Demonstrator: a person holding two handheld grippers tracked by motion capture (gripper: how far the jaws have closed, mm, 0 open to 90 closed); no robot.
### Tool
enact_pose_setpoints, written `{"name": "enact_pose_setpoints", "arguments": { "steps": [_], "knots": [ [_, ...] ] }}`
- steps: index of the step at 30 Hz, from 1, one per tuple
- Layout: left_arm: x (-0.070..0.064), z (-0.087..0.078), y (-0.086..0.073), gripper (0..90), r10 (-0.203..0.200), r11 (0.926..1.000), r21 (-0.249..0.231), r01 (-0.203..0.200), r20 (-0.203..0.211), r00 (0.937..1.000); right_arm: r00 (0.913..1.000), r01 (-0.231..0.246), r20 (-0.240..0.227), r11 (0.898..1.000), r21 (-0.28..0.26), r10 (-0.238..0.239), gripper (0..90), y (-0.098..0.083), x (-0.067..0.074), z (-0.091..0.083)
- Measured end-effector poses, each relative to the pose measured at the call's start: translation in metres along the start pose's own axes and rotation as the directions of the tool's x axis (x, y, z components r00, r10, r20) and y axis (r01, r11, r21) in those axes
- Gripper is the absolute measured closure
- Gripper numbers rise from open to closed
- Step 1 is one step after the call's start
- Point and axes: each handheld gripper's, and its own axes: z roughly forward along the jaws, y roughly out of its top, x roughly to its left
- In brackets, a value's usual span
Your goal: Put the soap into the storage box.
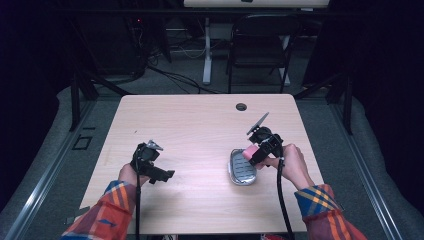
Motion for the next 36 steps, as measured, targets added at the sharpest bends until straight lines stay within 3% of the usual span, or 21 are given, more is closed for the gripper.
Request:
{"name": "enact_pose_setpoints", "arguments": {
  "steps": [24,33,34,36],
  "knots": [
    [0.000,0.000,0.000,1.1,0.003,1.0000,0.000,-0.003,0.002,1.0000,0.9994,-0.009,0.033,0.998,0.060,0.007,37.1,0.016,0.017,0.022],
    [0.000,0.000,0.000,1.1,0.004,1.0000,0.002,-0.004,0.003,1.0000,0.9983,-0.021,0.056,0.998,0.064,0.017,37.0,0.020,0.022,0.030],
    [0.000,0.000,0.000,1.1,0.003,1.0000,0.000,-0.003,0.003,1.0000,0.9976,-0.046,0.054,0.998,0.044,0.043,37.0,0.019,0.024,0.032],
    [0.000,0.000,0.000,1.1,0.003,1.0000,0.002,-0.003,0.003,1.0000,0.9979,-0.037,0.056,0.997,0.070,0.033,36.9,0.020,0.024,0.032]
  ]
}}
